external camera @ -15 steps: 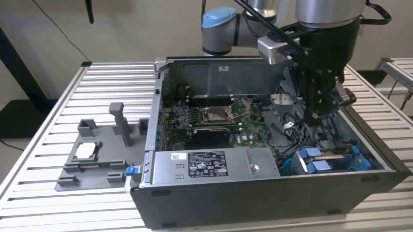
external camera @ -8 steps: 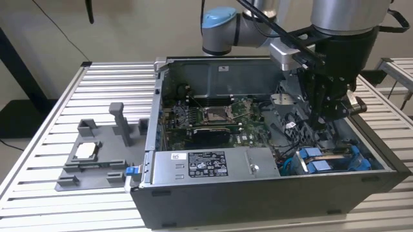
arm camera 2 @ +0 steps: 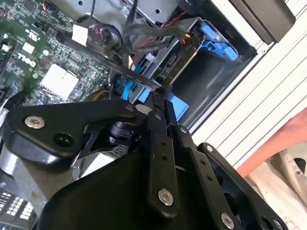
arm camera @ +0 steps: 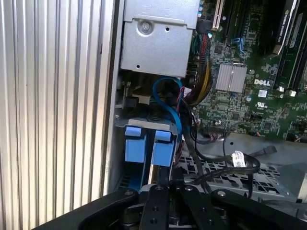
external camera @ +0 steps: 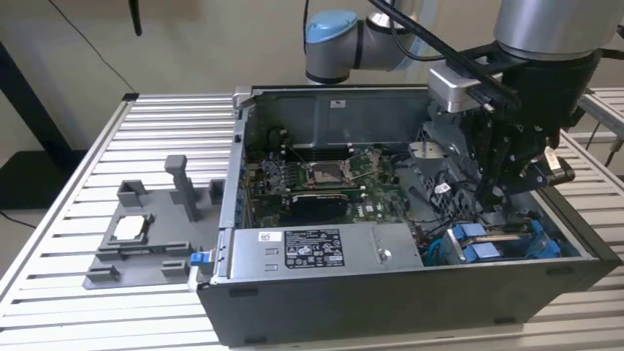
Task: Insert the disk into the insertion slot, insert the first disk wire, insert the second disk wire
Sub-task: 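Insert the second disk wire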
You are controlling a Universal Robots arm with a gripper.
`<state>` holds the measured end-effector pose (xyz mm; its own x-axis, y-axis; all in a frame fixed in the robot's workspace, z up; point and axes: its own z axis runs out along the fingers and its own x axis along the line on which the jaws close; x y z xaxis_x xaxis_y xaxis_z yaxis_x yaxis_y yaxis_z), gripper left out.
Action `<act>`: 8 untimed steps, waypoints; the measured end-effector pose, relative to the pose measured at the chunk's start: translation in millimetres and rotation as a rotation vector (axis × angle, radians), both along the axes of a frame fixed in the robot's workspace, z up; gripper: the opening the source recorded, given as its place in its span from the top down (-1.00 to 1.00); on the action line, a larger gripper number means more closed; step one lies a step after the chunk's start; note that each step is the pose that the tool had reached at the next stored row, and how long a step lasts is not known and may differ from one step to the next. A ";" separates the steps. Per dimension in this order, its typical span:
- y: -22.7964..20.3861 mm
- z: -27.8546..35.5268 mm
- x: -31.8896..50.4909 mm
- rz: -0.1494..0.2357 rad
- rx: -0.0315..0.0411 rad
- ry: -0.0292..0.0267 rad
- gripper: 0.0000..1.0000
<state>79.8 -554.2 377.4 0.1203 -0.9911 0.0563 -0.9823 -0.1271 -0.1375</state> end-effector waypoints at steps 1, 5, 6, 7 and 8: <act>-1.6 0.0 1.9 0.000 0.0002 0.0044 0.69; -7.6 -0.5 9.2 0.000 0.0108 0.0166 0.69; -8.2 -0.8 10.0 0.000 0.0269 0.0165 0.69; -8.5 -0.9 10.7 0.000 0.0447 0.0165 0.69; -8.8 -0.9 11.3 0.001 0.0625 0.0166 0.69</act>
<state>91.2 -563.1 376.5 0.1213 -0.9926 -0.0078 -0.9844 -0.1193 -0.1290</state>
